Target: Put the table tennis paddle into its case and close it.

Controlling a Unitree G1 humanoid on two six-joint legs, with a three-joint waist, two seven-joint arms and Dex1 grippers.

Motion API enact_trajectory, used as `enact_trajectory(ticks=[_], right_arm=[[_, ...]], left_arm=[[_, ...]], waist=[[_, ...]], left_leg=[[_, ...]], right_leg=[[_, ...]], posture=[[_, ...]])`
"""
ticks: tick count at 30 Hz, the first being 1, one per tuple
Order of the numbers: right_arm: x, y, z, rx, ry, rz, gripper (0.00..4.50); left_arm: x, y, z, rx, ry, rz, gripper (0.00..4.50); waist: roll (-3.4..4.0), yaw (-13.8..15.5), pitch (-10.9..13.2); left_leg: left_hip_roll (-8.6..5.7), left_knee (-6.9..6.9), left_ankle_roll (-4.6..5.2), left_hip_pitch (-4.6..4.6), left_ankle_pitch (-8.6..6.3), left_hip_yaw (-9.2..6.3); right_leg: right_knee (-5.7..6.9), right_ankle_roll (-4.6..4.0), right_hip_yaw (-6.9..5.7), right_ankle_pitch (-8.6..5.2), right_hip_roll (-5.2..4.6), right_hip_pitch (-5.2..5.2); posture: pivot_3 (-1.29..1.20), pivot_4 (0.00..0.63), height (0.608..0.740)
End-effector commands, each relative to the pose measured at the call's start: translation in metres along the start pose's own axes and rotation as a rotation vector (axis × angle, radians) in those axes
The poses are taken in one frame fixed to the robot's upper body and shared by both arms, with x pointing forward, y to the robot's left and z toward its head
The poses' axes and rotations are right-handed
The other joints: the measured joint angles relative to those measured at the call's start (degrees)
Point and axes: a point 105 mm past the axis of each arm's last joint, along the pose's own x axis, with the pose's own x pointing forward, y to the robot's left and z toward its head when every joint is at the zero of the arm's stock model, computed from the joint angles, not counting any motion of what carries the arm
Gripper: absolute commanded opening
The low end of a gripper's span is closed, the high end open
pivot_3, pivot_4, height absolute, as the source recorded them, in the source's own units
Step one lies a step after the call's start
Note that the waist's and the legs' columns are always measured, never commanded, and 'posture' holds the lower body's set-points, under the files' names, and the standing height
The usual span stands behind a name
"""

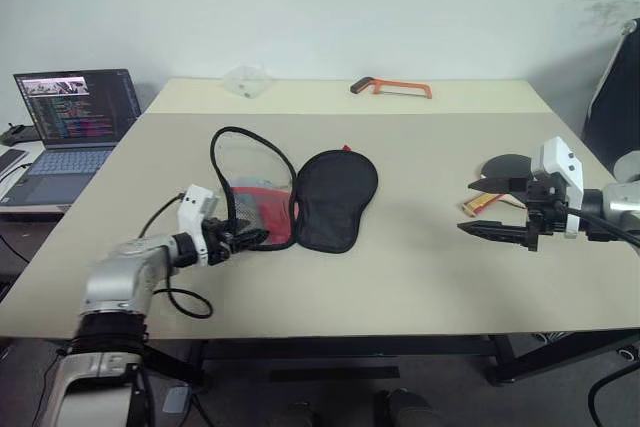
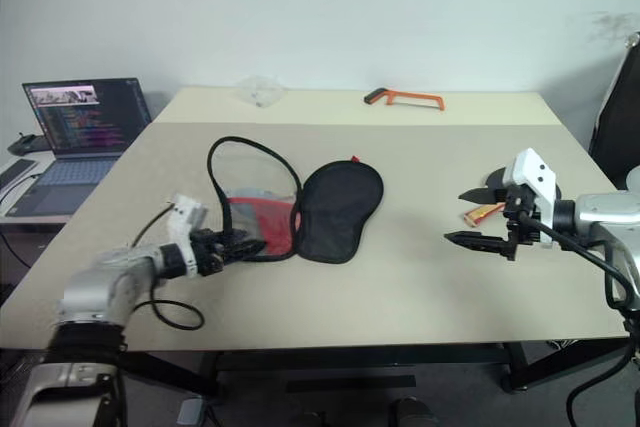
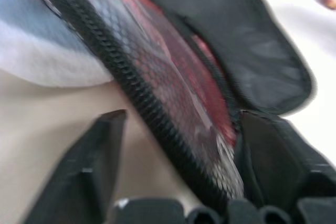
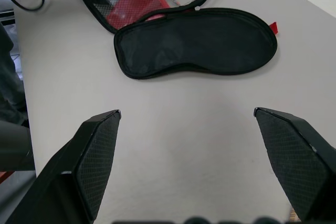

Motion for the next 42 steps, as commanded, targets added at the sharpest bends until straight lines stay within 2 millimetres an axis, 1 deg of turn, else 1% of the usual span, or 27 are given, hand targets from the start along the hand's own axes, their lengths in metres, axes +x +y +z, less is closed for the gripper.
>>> enact_trajectory(ticks=[1, 4, 7, 8, 11, 13, 17, 21, 24, 26, 27, 29, 31, 33, 37, 40, 42], right_arm=[[-0.007, -0.002, 0.011, -0.051, -0.004, -0.023, 4.50], [-0.007, -0.002, 0.011, -0.052, -0.001, -0.026, 4.50], [-0.007, -0.003, 0.011, -0.054, 0.000, -0.030, 4.50], [-0.007, -0.003, 0.011, -0.054, -0.001, -0.030, 4.50], [-0.007, -0.003, 0.011, -0.056, -0.001, -0.030, 4.50], [-0.006, -0.004, 0.012, -0.058, -0.002, -0.031, 4.50], [-0.006, -0.003, 0.013, -0.060, -0.003, -0.030, 4.50], [-0.007, -0.003, 0.013, -0.062, -0.002, -0.031, 4.50], [-0.007, -0.002, 0.014, -0.061, -0.002, -0.029, 4.50], [-0.006, -0.001, 0.013, -0.060, -0.002, -0.028, 4.50], [-0.005, -0.002, 0.013, -0.057, -0.002, -0.036, 4.50], [-0.005, -0.003, 0.013, -0.048, -0.007, -0.054, 4.50], [-0.004, -0.002, 0.013, -0.041, -0.009, -0.057, 4.50], [-0.002, 0.001, 0.011, -0.034, -0.009, -0.047, 4.50], [0.004, 0.006, 0.009, -0.024, -0.017, -0.033, 4.50], [0.011, 0.003, 0.010, -0.016, -0.032, -0.040, 4.50], [0.021, -0.009, 0.012, 0.013, -0.052, -0.109, 4.50]], left_arm=[[0.008, 0.000, 0.024, 0.065, -0.067, 0.032, 2.18], [0.023, -0.003, 0.032, 0.058, -0.092, 0.026, 1.10], [0.042, -0.011, 0.040, 0.049, -0.116, -0.010, 0.08], [0.048, -0.014, 0.042, 0.047, -0.119, -0.026, 0.03], [0.068, -0.022, 0.042, 0.023, -0.117, -0.049, 0.03], [0.082, -0.030, 0.042, -0.013, -0.123, -0.082, 0.03], [0.107, -0.053, 0.044, -0.038, -0.132, -0.163, 0.03], [0.122, -0.070, 0.053, -0.055, -0.168, -0.206, 0.03], [0.131, -0.082, 0.061, -0.101, -0.199, -0.246, 0.03], [0.138, -0.093, 0.065, -0.083, -0.199, -0.268, 0.03], [0.141, -0.095, 0.067, -0.077, -0.198, -0.258, 0.03], [0.142, -0.095, 0.070, -0.059, -0.196, -0.240, 0.03], [0.141, -0.089, 0.069, -0.035, -0.191, -0.200, 0.03], [0.139, -0.080, 0.063, -0.022, -0.166, -0.160, 0.03], [0.129, -0.069, 0.047, 0.005, -0.118, -0.154, 0.03], [0.118, -0.060, 0.039, 0.014, -0.112, -0.131, 0.93], [0.108, -0.055, 0.041, 0.027, -0.129, -0.110, 1.61]], waist=[[0.00, 0.0, 0.0], [-0.01, 0.0, 0.0], [-0.02, 0.1, 0.0], [-0.02, 0.1, 0.0], [-0.02, 0.2, 0.0], [-0.03, 0.4, 0.0], [-0.03, 1.0, 0.0], [-0.03, 1.2, 0.0], [-0.03, 1.2, 0.0], [-0.04, 1.2, 0.0], [-0.04, 1.3, 0.0], [-0.04, 1.3, 0.0], [-0.04, 1.1, 0.0], [-0.04, 0.8, 0.0], [-0.03, 0.3, 0.0], [-0.03, 0.0, 0.0], [-0.03, -0.3, 0.0]], left_leg=[[0.00, 0.00, 0.00, 0.00, 0.00, 0.00], [-0.02, 0.00, -0.01, 0.00, 0.00, -0.01], [-0.08, 0.02, 0.00, 0.00, 0.01, -0.04], [-0.09, 0.04, 0.00, -0.01, 0.01, -0.04], [-0.13, 0.05, 0.00, -0.02, 0.01, -0.06], [-0.15, 0.08, 0.00, -0.04, 0.01, -0.06], [-0.19, 0.20, 0.01, -0.10, 0.01, -0.11], [-0.19, 0.52, 0.05, -0.22, -0.02, -0.14], [-0.21, 0.71, 0.14, -0.23, -0.07, -0.11], [-0.21, 0.75, 0.16, -0.22, -0.08, -0.07], [-0.22, 0.76, 0.16, -0.23, -0.08, -0.07], [-0.23, 0.77, 0.16, -0.23, -0.08, -0.08], [-0.21, 0.76, 0.16, -0.23, -0.08, -0.06], [-0.17, 0.75, 0.16, -0.21, -0.08, -0.01], [-0.13, 0.73, 0.16, -0.19, -0.08, -0.01], [-0.14, 0.75, 0.16, -0.18, -0.09, -0.02], [-0.14, 0.75, 0.16, -0.19, -0.09, -0.02]], right_leg=[[0.00, 0.00, -0.01, 0.00, 0.00, 0.00], [0.01, 0.00, -0.02, 0.00, 0.00, 0.00], [0.01, 0.02, -0.04, 0.02, -0.01, 0.03], [0.01, 0.04, -0.04, 0.03, -0.02, 0.04], [0.01, 0.09, -0.03, 0.06, -0.04, 0.04], [0.01, 0.11, -0.04, 0.07, -0.04, 0.05], [0.01, 0.16, -0.08, 0.10, -0.02, 0.06], [0.01, 0.23, -0.09, 0.14, -0.01, 0.09], [0.00, 0.31, -0.07, 0.18, 0.00, 0.16], [-0.01, 0.33, -0.05, 0.19, 0.00, 0.19], [-0.01, 0.34, -0.07, 0.19, 0.03, 0.19], [-0.01, 0.34, -0.07, 0.19, 0.03, 0.20], [-0.01, 0.34, -0.05, 0.19, 0.03, 0.19], [0.00, 0.34, 0.01, 0.20, -0.01, 0.17], [0.02, 0.33, 0.01, 0.20, 0.00, 0.15], [0.01, 0.34, 0.02, 0.20, -0.01, 0.17], [0.02, 0.33, 0.04, 0.20, -0.01, 0.16]], posture=[[0.00, 0.150, 0.740], [0.00, 0.150, 0.740], [0.00, 0.150, 0.740], [0.00, 0.150, 0.740], [0.00, 0.150, 0.740], [0.00, 0.150, 0.740], [0.00, 0.150, 0.740], [0.00, 0.150, 0.740], [0.00, 0.150, 0.740], [0.00, 0.150, 0.740], [0.00, 0.150, 0.740], [0.00, 0.150, 0.740], [0.00, 0.150, 0.740], [0.00, 0.150, 0.740], [0.00, 0.150, 0.740], [0.00, 0.150, 0.740], [0.00, 0.150, 0.740]])
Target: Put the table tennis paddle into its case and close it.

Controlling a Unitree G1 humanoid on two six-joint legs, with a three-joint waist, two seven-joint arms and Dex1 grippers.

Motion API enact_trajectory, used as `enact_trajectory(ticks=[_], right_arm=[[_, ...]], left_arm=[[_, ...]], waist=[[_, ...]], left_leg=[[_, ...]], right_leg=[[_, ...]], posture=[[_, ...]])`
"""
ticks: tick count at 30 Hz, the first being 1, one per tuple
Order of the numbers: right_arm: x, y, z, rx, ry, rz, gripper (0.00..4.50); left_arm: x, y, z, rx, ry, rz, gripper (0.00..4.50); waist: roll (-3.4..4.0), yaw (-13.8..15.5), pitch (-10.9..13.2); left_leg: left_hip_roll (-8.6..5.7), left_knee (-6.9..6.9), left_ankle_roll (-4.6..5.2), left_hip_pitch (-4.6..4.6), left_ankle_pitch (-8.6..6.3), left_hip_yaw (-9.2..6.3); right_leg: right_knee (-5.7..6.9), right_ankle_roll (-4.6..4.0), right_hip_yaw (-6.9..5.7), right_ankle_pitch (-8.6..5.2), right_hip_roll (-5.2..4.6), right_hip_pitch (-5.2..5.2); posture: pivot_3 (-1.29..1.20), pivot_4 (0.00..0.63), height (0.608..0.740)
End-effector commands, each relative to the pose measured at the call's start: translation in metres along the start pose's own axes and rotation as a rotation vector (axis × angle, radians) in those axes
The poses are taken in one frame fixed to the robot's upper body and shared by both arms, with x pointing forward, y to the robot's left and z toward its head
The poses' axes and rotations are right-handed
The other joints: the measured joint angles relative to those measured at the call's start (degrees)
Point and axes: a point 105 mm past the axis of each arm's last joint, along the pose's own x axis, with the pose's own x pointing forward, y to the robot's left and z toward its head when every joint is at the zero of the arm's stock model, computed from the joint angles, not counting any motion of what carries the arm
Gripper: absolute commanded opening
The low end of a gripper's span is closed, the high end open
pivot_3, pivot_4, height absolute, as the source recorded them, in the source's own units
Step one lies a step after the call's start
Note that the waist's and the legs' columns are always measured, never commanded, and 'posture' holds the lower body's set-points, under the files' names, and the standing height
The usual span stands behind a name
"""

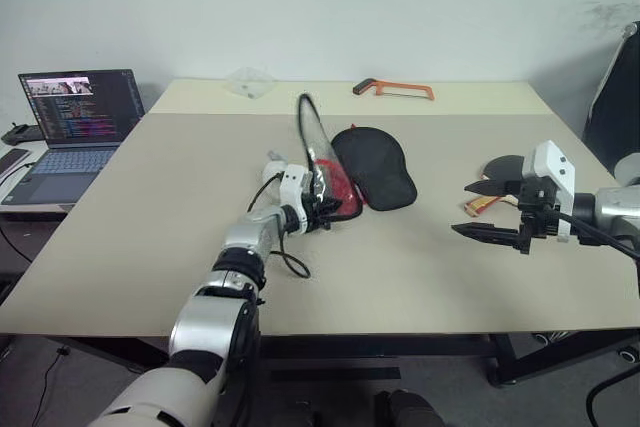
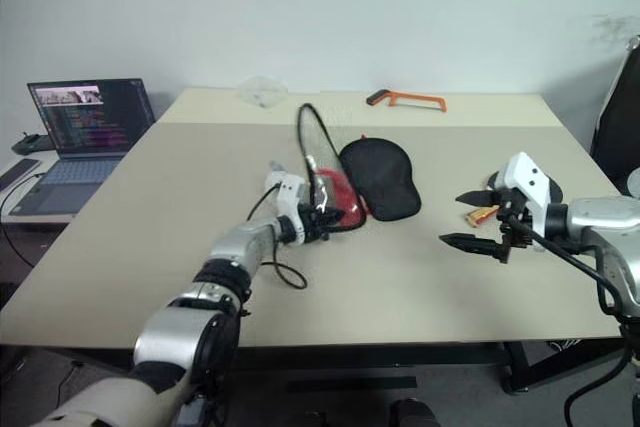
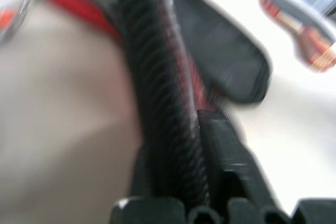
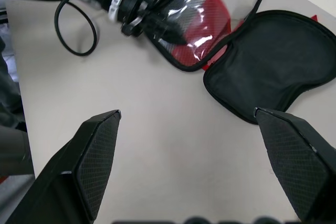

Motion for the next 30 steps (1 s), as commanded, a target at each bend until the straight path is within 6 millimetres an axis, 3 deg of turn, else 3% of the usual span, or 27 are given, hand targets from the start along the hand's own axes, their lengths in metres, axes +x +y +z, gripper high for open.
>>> enact_trajectory(ticks=[1, 4, 8, 12, 15, 18, 21, 25, 30], right_arm=[[0.013, -0.016, 0.011, 0.006, -0.040, -0.097, 4.50], [0.033, -0.042, 0.008, 0.104, -0.044, -0.279, 4.50], [0.062, -0.059, -0.005, 0.316, -0.033, -0.458, 4.50], [0.095, -0.061, -0.015, 0.476, -0.048, -0.553, 4.50], [0.113, -0.063, -0.020, 0.576, -0.073, -0.592, 4.50], [0.126, -0.063, -0.021, 0.628, -0.088, -0.607, 4.50], [0.134, -0.063, -0.018, 0.659, -0.106, -0.606, 4.50], [0.149, -0.052, -0.011, 0.682, -0.111, -0.561, 4.50], [0.159, -0.046, -0.026, 0.698, -0.049, -0.585, 4.50]], left_arm=[[-0.013, -0.001, 0.024, 0.068, -0.058, 0.003, 1.99], [-0.029, -0.002, 0.037, 0.182, -0.091, 0.009, 3.02], [-0.056, -0.010, 0.047, 0.278, -0.094, -0.034, 3.02], [-0.100, -0.018, 0.024, 0.477, 0.075, -0.121, 3.02], [-0.126, -0.011, 0.015, 0.488, 0.142, -0.100, 3.02], [-0.140, 0.002, 0.013, 0.503, 0.175, -0.026, 3.02], [-0.140, 0.009, 0.016, 0.494, 0.169, 0.032, 3.02], [-0.153, -0.007, 0.034, 0.468, 0.083, -0.040, 3.02], [-0.182, -0.029, 0.065, 0.467, -0.004, -0.138, 3.02]], waist=[[0.00, -0.2, 0.0], [0.00, -0.3, 0.0], [0.01, -0.2, 0.0], [0.04, -0.5, 0.0], [0.06, -0.5, 0.0], [0.06, -0.2, 0.0], [0.06, 0.0, 0.0], [0.06, -0.5, 0.0], [0.06, -1.7, 0.0]], left_leg=[[0.04, 0.00, -0.01, 0.02, 0.00, 0.01], [0.07, 0.01, -0.02, 0.02, 0.01, 0.00], [0.12, -0.01, -0.10, -0.04, 0.04, -0.03], [0.11, -0.12, -0.17, -0.10, 0.07, -0.07], [0.10, -0.24, -0.24, -0.19, 0.10, 0.00], [0.09, -0.22, -0.12, -0.22, 0.03, -0.10], [0.02, -0.16, -0.09, -0.15, 0.04, -0.23], [0.04, -0.17, -0.08, -0.05, 0.03, -0.19], [0.13, -0.22, -0.09, -0.07, 0.03, -0.18]], right_leg=[[0.00, -0.01, 0.03, 0.00, 0.00, 0.00], [0.04, -0.09, 0.02, 0.06, -0.01, -0.02], [0.11, -0.24, 0.15, 0.14, -0.03, -0.13], [0.24, -0.31, 0.17, 0.10, -0.06, -0.29], [0.23, -0.33, 0.25, 0.09, -0.06, -0.46], [0.25, -0.33, 0.09, 0.08, -0.05, -0.44], [0.29, -0.33, -0.03, 0.08, -0.03, -0.29], [0.30, -0.32, -0.06, 0.08, 0.01, -0.22], [0.34, -0.42, -0.01, 0.01, 0.02, -0.29]], posture=[[0.00, 0.150, 0.740], [0.00, 0.150, 0.740], [0.00, 0.150, 0.740], [0.00, 0.150, 0.740], [0.00, 0.150, 0.740], [0.00, 0.150, 0.740], [0.00, 0.150, 0.740], [0.00, 0.150, 0.740], [0.00, 0.150, 0.740]])
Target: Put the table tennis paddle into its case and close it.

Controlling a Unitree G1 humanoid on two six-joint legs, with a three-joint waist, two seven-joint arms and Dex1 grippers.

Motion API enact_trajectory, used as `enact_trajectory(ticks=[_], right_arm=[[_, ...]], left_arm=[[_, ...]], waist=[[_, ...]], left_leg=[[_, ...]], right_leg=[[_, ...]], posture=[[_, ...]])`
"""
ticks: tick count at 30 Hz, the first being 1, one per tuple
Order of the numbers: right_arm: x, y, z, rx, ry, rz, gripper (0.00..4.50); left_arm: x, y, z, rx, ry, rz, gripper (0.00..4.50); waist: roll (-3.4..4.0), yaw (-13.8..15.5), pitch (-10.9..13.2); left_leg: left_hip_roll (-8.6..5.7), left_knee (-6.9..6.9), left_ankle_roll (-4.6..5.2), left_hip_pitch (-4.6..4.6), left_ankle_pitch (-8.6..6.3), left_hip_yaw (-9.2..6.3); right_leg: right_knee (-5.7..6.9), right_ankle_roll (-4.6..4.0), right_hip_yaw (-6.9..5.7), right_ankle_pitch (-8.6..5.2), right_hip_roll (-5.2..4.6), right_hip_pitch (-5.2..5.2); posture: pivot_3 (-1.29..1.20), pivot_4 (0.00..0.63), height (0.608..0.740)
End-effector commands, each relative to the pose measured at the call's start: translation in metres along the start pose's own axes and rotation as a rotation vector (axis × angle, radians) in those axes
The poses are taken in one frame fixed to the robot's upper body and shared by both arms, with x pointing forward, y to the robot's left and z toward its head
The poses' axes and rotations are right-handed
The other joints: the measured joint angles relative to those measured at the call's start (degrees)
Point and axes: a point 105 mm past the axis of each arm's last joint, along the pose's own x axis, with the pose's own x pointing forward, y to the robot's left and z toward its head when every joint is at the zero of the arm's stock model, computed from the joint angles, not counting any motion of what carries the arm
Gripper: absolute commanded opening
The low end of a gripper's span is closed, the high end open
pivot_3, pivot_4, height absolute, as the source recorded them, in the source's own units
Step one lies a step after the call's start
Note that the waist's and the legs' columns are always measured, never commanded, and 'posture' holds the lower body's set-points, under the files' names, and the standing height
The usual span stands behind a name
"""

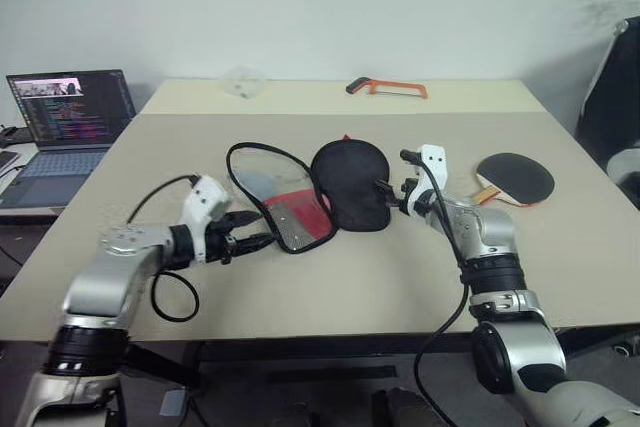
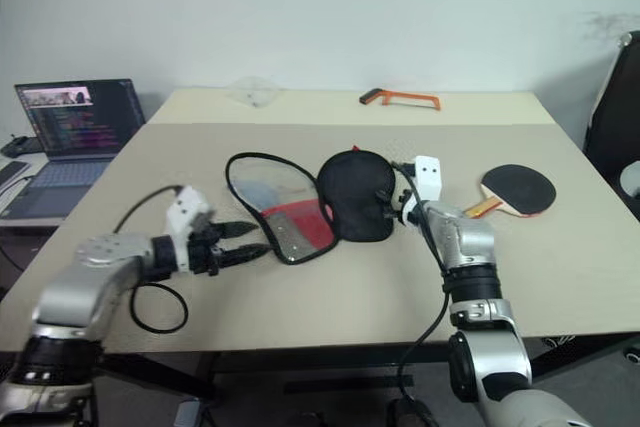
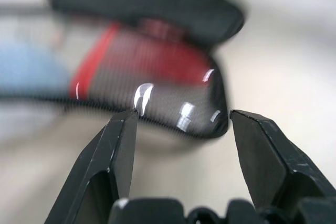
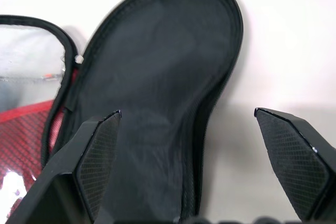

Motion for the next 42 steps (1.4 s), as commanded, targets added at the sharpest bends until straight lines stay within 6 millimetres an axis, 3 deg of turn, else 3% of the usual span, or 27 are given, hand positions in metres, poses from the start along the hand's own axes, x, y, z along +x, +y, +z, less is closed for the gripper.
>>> enact_trajectory(ticks=[1, 4, 7, 12, 16, 26, 32, 36, 42], right_arm=[[0.003, 0.000, 0.004, -0.015, -0.020, -0.023, 4.50], [0.005, 0.001, -0.002, -0.015, 0.002, -0.020, 4.50], [0.010, 0.004, -0.007, -0.008, 0.023, -0.006, 4.50], [0.017, 0.034, -0.007, -0.011, 0.012, 0.102, 4.50], [0.020, 0.043, -0.008, -0.016, 0.013, 0.121, 3.59], [0.025, 0.040, -0.010, -0.022, 0.012, 0.107, 0.02], [0.029, 0.013, 0.008, -0.009, -0.054, -0.027, 0.02], [0.026, -0.024, 0.027, 0.003, -0.106, -0.180, 0.02], [0.019, -0.058, 0.030, 0.010, -0.102, -0.299, 0.02]], left_arm=[[-0.026, -0.005, 0.036, 0.055, -0.090, -0.035, 3.02], [-0.037, -0.004, 0.045, 0.079, -0.081, -0.032, 3.02], [-0.043, 0.001, 0.041, 0.088, -0.041, -0.010, 3.02], [-0.040, 0.000, 0.039, 0.078, -0.042, 0.006, 3.02], [-0.037, -0.001, 0.038, 0.072, -0.050, 0.017, 3.08], [-0.037, 0.001, 0.037, 0.073, -0.050, 0.040, 3.08], [-0.035, 0.002, 0.037, 0.073, -0.052, 0.040, 3.08], [-0.035, 0.002, 0.038, 0.075, -0.055, 0.037, 3.08], [-0.032, 0.001, 0.036, 0.074, -0.053, 0.031, 3.08]], waist=[[0.00, -0.1, 0.0], [0.01, -0.2, 0.0], [0.01, -0.3, 0.0], [0.02, -0.3, 0.0], [0.03, -0.3, 0.0], [0.04, -0.3, 0.0], [0.05, -0.3, 0.0], [0.05, -0.2, 0.0], [0.04, -0.3, 0.0]], left_leg=[[0.00, 0.00, 0.00, 0.00, 0.00, 0.00], [-0.01, 0.00, 0.00, 0.05, 0.00, 0.02], [-0.02, -0.01, 0.01, 0.09, 0.00, 0.03], [0.00, -0.01, 0.01, 0.11, 0.00, 0.07], [0.05, -0.07, 0.00, 0.11, 0.00, 0.06], [0.03, -0.09, 0.00, 0.09, 0.00, 0.03], [0.03, -0.12, -0.01, 0.09, 0.00, 0.04], [0.00, -0.14, -0.01, 0.08, 0.00, 0.03], [0.02, -0.63, -0.05, 0.12, 0.05, 0.10]], right_leg=[[0.00, 0.00, -0.01, 0.00, 0.00, 0.00], [0.00, 0.00, -0.04, -0.01, 0.05, 0.02], [0.02, 0.02, -0.07, -0.03, 0.14, 0.05], [0.03, 0.02, -0.05, -0.03, 0.17, 0.04], [0.03, -0.01, -0.04, -0.05, 0.17, 0.01], [0.00, -0.02, -0.04, -0.05, 0.15, 0.00], [-0.01, -0.02, -0.04, -0.06, 0.15, -0.01], [-0.04, -0.02, -0.04, -0.06, 0.14, 0.00], [-0.37, -0.03, 0.02, -0.05, 0.12, 0.00]], posture=[[0.00, 0.150, 0.740], [0.00, 0.150, 0.740], [0.00, 0.150, 0.740], [0.00, 0.150, 0.740], [0.00, 0.150, 0.740], [0.00, 0.150, 0.740], [0.00, 0.150, 0.740], [0.00, 0.150, 0.740], [0.00, 0.150, 0.740]])
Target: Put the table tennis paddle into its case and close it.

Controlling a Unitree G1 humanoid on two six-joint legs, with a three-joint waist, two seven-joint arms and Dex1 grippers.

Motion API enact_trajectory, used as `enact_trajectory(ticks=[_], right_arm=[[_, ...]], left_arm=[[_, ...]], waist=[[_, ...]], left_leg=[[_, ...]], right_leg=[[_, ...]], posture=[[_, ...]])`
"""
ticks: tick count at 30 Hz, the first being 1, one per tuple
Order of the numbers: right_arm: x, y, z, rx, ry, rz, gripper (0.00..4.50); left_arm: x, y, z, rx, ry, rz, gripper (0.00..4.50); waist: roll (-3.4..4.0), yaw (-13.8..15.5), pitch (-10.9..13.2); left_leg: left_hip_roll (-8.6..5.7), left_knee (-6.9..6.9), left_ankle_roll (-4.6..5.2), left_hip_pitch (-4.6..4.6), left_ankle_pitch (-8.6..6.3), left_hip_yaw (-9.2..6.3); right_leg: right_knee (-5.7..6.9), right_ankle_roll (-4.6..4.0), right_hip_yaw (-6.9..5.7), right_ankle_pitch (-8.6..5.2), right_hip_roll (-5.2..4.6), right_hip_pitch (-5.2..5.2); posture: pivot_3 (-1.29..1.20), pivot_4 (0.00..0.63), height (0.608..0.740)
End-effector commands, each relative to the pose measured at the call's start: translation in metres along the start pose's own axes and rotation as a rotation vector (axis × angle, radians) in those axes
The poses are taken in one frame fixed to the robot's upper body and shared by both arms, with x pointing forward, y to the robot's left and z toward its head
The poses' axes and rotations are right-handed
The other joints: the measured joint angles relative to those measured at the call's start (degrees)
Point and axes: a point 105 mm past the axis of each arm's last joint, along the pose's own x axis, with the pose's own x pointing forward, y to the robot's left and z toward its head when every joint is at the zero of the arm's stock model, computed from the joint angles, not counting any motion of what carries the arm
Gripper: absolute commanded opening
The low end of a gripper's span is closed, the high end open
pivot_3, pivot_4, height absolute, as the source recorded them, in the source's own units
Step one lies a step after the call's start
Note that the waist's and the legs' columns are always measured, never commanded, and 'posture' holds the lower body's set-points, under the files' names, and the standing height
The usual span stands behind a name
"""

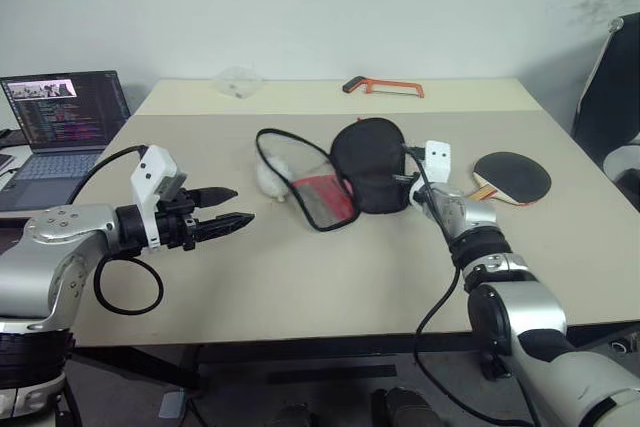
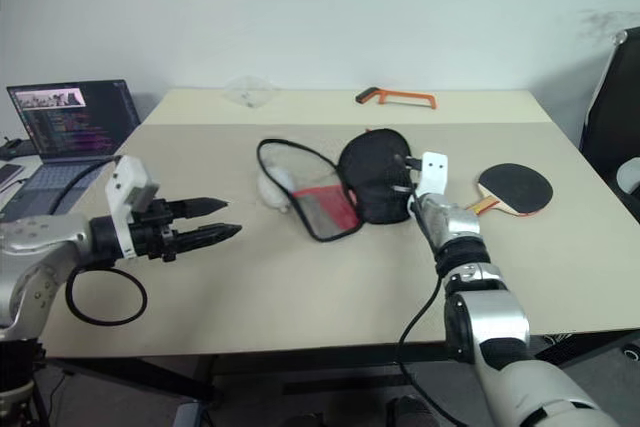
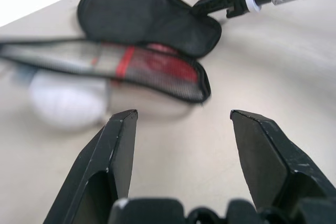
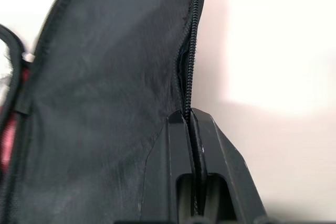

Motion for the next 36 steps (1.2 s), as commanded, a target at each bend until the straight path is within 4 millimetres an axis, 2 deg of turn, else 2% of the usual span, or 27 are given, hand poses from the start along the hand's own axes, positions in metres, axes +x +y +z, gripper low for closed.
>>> enact_trajectory(ticks=[1, 5, 13, 22, 25, 31, 35, 36], right_arm=[[-0.001, -0.012, 0.018, 0.011, -0.058, -0.057, 0.02], [-0.002, -0.025, 0.016, 0.017, -0.053, -0.120, 0.02], [-0.001, -0.027, 0.014, 0.022, -0.048, -0.157, 0.02], [-0.001, -0.001, 0.018, -0.025, -0.059, -0.029, 0.02], [-0.001, -0.002, 0.019, -0.038, -0.056, -0.031, 0.66], [-0.005, -0.007, 0.026, -0.038, -0.076, -0.035, 2.71], [-0.023, -0.011, 0.049, -0.077, -0.137, -0.041, 4.11], [-0.031, -0.018, 0.057, -0.082, -0.166, -0.083, 4.48]], left_arm=[[0.000, -0.002, 0.011, 0.044, -0.029, -0.002, 3.08], [0.003, -0.003, 0.010, 0.044, -0.026, -0.015, 3.08], [0.002, -0.002, 0.009, 0.045, -0.021, -0.013, 3.08], [-0.003, 0.001, 0.011, 0.049, -0.027, -0.003, 3.08], [-0.002, 0.000, 0.011, 0.051, -0.028, -0.007, 3.08], [0.003, -0.001, 0.012, 0.051, -0.032, -0.022, 3.08], [0.006, 0.000, 0.012, 0.052, -0.030, -0.034, 3.08], [0.006, 0.001, 0.012, 0.053, -0.030, -0.035, 3.08]], waist=[[0.00, 0.0, 0.0], [0.00, 0.0, 0.0], [0.00, 0.2, 0.0], [0.00, 0.0, 0.0], [0.00, 0.0, 0.0], [0.00, 0.0, 0.0], [0.00, 0.1, 0.0], [0.00, 0.1, 0.0]], left_leg=[[0.03, -0.06, 0.00, 0.00, 0.00, -0.01], [0.12, -0.16, -0.01, -0.09, 0.00, -0.01], [0.10, -0.15, -0.01, -0.07, 0.00, -0.06], [0.12, -0.14, -0.01, -0.06, 0.00, -0.03], [0.13, -0.15, -0.01, -0.06, 0.00, -0.02], [0.13, -0.15, -0.01, -0.06, 0.00, -0.03], [0.13, -0.15, -0.01, -0.07, 0.00, -0.05], [0.13, -0.15, -0.01, -0.08, 0.00, -0.06]], right_leg=[[-0.01, -0.03, 0.03, -0.02, 0.00, -0.01], [-0.05, -0.12, 0.02, -0.07, 0.00, -0.11], [-0.04, -0.12, -0.03, -0.07, 0.01, -0.06], [-0.04, -0.12, -0.02, -0.07, 0.03, -0.07], [-0.03, -0.12, -0.02, -0.07, 0.04, -0.08], [-0.03, -0.12, -0.02, -0.07, 0.04, -0.08], [-0.03, -0.12, -0.02, -0.07, 0.04, -0.09], [-0.04, -0.12, -0.03, -0.07, 0.04, -0.09]], posture=[[0.00, 0.150, 0.740], [0.00, 0.150, 0.740], [0.00, 0.150, 0.740], [0.00, 0.150, 0.740], [0.00, 0.150, 0.740], [0.00, 0.150, 0.740], [0.00, 0.150, 0.740], [0.00, 0.150, 0.740]])
